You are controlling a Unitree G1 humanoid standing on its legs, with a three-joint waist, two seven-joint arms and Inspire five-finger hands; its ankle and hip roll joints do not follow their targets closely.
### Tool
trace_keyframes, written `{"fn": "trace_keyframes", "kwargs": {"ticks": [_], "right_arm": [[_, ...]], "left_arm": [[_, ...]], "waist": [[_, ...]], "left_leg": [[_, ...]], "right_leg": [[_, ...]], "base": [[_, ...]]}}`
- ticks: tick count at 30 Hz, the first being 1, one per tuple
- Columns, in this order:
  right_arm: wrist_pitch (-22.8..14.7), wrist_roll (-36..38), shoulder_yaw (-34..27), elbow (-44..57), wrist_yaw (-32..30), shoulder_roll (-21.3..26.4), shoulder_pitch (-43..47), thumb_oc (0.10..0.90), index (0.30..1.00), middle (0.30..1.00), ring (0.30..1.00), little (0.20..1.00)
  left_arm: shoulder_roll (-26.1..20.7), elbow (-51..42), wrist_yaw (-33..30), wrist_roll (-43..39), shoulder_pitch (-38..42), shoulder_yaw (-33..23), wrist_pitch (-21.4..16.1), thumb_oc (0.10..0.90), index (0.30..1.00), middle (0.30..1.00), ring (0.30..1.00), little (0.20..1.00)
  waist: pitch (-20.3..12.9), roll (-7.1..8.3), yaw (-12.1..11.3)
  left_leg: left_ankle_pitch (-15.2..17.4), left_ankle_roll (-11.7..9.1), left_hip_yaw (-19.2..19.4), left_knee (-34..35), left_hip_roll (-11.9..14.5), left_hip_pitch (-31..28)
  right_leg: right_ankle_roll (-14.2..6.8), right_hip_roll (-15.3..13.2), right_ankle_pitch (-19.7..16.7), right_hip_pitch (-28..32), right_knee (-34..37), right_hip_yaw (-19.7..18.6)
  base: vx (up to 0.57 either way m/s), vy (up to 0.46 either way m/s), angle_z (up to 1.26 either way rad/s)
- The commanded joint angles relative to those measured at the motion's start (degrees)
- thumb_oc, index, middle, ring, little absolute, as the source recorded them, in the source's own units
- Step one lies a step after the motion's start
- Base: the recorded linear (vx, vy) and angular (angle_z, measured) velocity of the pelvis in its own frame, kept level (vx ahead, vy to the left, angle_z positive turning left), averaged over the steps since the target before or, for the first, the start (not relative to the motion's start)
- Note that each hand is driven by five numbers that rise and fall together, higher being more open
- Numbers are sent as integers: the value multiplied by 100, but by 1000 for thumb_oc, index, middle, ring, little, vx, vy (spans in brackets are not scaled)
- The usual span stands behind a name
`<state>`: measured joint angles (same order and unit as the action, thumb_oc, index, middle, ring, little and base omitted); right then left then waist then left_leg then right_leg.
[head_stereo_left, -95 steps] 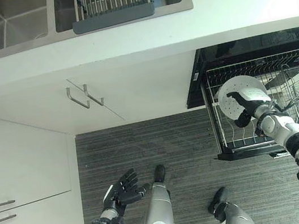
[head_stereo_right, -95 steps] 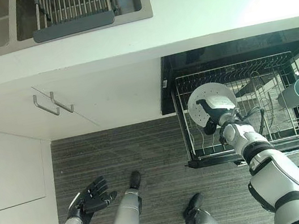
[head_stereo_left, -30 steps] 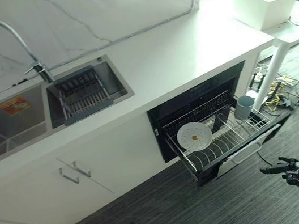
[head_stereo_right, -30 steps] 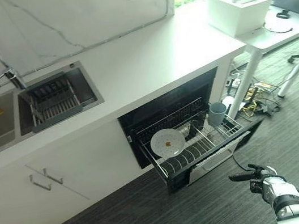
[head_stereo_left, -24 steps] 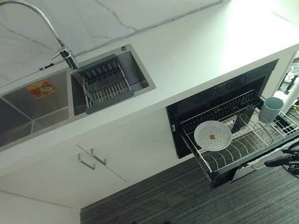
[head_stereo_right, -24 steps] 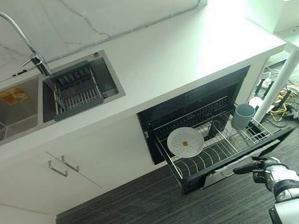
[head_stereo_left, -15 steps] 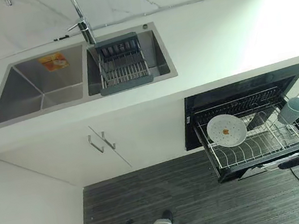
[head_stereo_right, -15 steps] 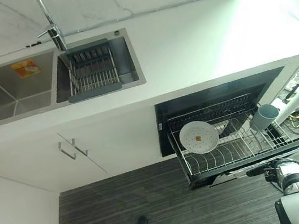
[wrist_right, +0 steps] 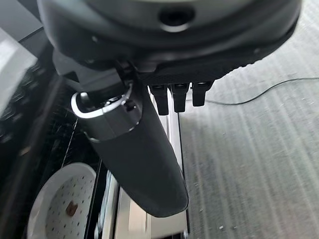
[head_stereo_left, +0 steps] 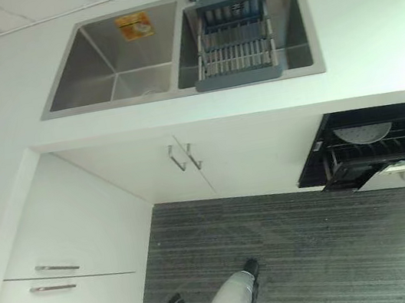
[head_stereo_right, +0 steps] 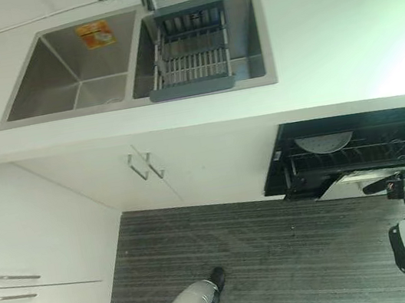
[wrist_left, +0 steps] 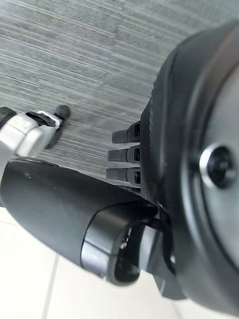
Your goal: Place the dishes in the dishwasher.
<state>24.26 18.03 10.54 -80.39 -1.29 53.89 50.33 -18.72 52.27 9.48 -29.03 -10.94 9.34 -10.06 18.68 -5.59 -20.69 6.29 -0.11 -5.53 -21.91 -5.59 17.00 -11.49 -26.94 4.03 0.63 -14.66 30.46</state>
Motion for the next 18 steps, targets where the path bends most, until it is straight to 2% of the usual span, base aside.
{"fn": "trace_keyframes", "kwargs": {"ticks": [1,2,3,5,9,11,18], "right_arm": [[-915,-124,718,774,-91,359,1086,800,900,900,900,900],[-922,-140,806,788,-107,417,1216,800,900,900,900,900],[-929,-134,870,811,-121,438,1302,800,900,900,900,900],[-1006,-79,981,837,-170,485,1490,800,900,900,900,900],[-1549,-81,1196,945,-392,489,1954,800,900,900,900,900],[-2070,-88,1295,1021,-751,520,2174,800,900,900,900,900],[-2299,23,1147,1144,-637,499,1953,800,900,900,900,900]], "left_arm": [[-394,-128,42,-192,-186,29,-233,800,900,900,900,900],[-414,-169,54,-219,-211,3,-208,800,900,900,900,900],[-427,-166,69,-234,-241,-36,-198,800,900,900,900,900],[-459,-138,133,-257,-280,-89,-207,800,900,900,900,900],[-459,-26,232,-227,-314,-160,-205,800,900,900,900,900],[-436,27,268,-266,-326,-199,-214,800,900,900,900,900],[-392,84,410,-121,-441,-217,-333,800,900,900,900,900]], "waist": [[-384,119,-221],[-335,70,-242],[-336,80,-265],[-304,47,-309],[-299,-10,-359],[-310,-35,-367],[-341,12,-359]], "left_leg": [[156,-486,-289,472,456,-252],[-2,-453,-319,472,385,-152],[135,-486,-316,472,403,-217],[113,-482,-330,472,373,-184],[75,-473,-324,472,317,-126],[65,-473,-322,472,294,-108],[111,-459,-302,472,320,-142]], "right_leg": [[-138,105,162,-184,-253,-476],[-87,37,5,-241,-253,-405],[-141,53,144,-163,-253,-455],[-147,9,124,-143,-253,-423],[-156,-61,105,-113,-253,-367],[-165,-91,100,-98,-253,-344],[-203,-96,64,-63,-253,-305]], "base": [[115,66,22],[202,9,26],[110,61,20],[147,37,21],[76,76,6],[69,57,-2],[33,-6,3]]}}
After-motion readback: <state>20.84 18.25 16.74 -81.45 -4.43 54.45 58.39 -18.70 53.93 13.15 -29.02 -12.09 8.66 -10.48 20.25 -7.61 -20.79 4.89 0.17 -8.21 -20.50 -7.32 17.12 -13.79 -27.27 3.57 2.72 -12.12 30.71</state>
